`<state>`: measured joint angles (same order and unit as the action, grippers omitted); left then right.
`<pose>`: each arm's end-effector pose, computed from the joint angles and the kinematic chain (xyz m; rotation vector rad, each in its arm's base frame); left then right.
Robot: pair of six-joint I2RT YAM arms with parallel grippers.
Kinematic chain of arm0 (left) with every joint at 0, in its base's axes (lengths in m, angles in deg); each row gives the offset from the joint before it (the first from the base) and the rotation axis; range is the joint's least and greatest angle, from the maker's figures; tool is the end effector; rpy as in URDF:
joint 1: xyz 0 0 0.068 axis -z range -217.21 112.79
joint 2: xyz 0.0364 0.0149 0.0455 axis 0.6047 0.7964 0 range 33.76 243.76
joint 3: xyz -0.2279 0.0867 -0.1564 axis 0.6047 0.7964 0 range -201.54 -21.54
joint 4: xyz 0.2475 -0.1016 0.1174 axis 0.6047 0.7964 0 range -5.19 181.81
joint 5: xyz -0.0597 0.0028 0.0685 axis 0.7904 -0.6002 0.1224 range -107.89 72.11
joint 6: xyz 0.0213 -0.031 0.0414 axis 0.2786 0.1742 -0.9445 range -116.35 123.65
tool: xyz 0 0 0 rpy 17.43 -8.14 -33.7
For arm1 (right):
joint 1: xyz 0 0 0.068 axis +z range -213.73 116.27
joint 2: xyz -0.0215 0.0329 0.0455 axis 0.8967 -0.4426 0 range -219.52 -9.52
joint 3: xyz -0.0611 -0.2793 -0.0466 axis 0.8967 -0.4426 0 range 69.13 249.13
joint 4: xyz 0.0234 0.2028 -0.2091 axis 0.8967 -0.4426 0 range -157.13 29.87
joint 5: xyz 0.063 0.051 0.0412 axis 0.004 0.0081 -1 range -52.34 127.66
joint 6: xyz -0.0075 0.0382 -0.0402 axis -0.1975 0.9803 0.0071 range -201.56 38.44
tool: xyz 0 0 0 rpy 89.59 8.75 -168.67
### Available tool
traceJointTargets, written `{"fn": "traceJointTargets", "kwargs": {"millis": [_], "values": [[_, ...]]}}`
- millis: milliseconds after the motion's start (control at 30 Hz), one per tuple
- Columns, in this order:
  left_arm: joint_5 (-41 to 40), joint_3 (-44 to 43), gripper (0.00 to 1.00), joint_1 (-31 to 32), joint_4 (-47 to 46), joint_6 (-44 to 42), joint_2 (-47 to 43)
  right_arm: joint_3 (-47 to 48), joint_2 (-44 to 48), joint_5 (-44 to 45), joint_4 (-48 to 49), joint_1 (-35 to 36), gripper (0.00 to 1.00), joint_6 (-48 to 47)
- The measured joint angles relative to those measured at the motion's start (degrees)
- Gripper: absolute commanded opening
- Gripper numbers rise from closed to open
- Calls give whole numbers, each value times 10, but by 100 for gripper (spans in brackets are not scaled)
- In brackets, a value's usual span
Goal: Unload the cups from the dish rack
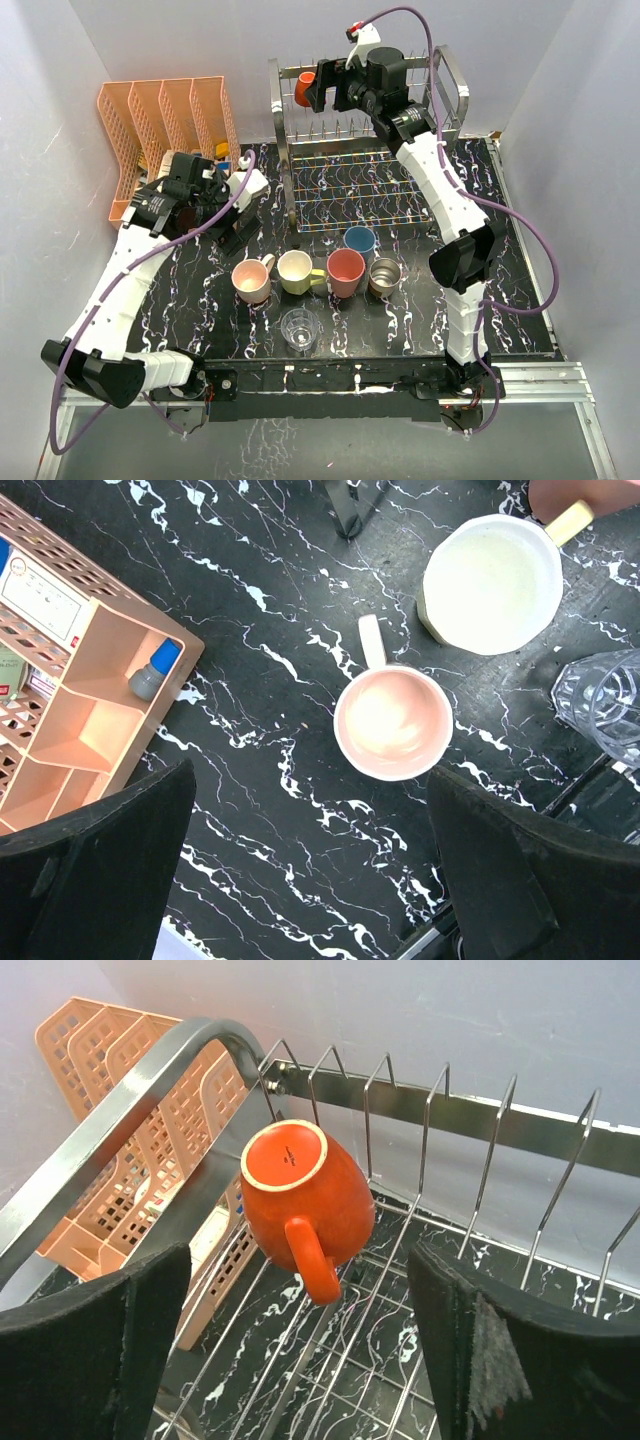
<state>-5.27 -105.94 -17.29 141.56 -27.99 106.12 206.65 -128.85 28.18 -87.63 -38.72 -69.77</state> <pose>0.2538 -0.1009 0.4197 1.1103 2.0516 -0.1571 0.4626 0.2227 0.4844 -0.3268 1.7405 0.6126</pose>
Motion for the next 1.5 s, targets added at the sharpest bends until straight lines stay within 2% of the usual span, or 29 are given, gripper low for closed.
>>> {"fn": "traceJointTargets", "kwargs": {"millis": [333, 700, 1167, 1400, 1500], "values": [[3, 9, 95, 0, -9, -2, -26, 1, -5, -16, 7, 0, 70, -52], [3, 9, 95, 0, -17, 0, -39, 1, -30, -31, 8, 0, 57, -79], [2, 9, 95, 0, -28, 2, -55, 1, -38, -31, 27, 17, 31, -89], [2, 11, 95, 0, -28, 2, -61, -1, -38, -17, 47, 26, 9, -92], [3, 11, 95, 0, -28, 2, -61, -5, -38, -12, 55, 28, 8, -91]]}}
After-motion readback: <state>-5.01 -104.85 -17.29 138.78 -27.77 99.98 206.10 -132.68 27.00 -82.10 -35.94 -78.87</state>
